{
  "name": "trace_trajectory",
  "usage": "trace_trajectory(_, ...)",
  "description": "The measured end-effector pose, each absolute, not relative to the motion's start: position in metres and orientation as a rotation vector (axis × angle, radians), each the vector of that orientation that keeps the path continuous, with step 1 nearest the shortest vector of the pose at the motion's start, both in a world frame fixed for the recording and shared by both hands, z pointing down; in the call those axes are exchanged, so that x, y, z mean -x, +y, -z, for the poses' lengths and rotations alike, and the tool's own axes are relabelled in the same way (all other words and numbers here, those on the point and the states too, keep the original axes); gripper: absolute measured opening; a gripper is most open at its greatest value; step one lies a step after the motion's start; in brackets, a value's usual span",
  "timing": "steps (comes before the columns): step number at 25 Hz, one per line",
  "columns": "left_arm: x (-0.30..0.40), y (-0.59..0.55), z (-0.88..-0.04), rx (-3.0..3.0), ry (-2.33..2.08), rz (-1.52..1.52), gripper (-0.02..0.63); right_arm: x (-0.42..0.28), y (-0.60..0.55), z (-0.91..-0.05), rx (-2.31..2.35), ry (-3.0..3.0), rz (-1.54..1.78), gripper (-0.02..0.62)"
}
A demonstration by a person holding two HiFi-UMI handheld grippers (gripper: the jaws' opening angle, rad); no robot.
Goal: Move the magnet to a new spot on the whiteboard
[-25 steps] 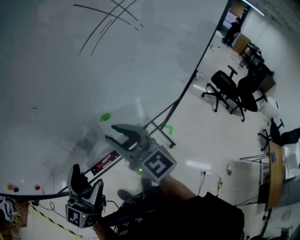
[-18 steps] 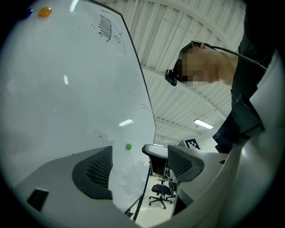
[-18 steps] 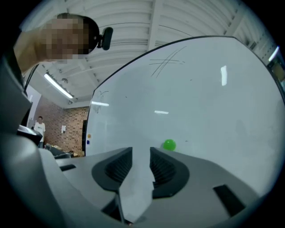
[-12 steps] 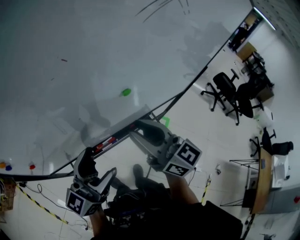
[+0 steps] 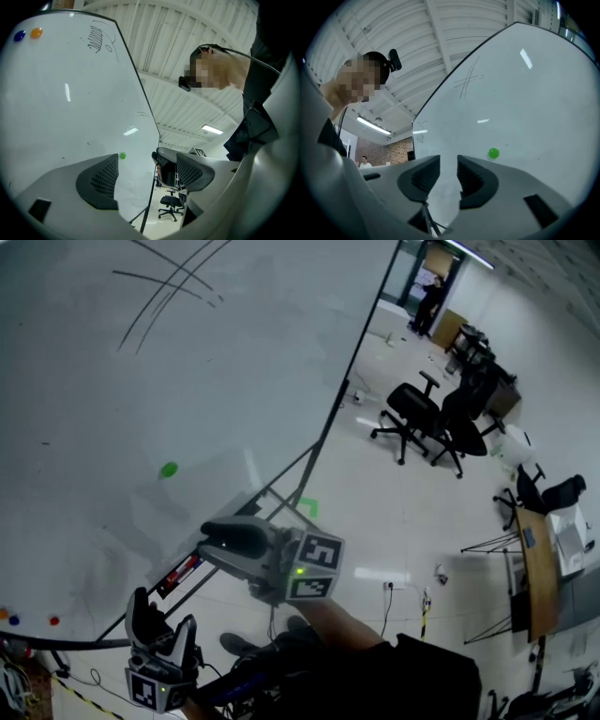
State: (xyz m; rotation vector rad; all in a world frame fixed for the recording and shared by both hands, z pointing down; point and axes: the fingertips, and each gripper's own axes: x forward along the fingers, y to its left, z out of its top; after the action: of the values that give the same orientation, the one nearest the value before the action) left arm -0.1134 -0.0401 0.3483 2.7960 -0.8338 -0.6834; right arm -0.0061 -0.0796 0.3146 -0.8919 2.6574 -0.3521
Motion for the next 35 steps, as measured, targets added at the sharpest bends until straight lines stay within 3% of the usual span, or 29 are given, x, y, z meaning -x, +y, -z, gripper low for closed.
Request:
trace_trajectory(11,-0.030,0.049,-0.332,-2.834,-0.914,0.597,0.383,-0.142,0.016,-0.297,0.656,2.572,0.421,0.141)
trace_trajectory(22,-0.029,0.098,-0.323,-2.750,-1.234,0.553,0.383,-0.145,0.057,-0.301,0.338,2.549,0.478,0.123)
trace_trajectory(35,-0.031,0.106,-0.316,-2.776,-1.075,0.628,0.383,-0.152,0.077,-0.293,0.428,2.528,0.407,0.087)
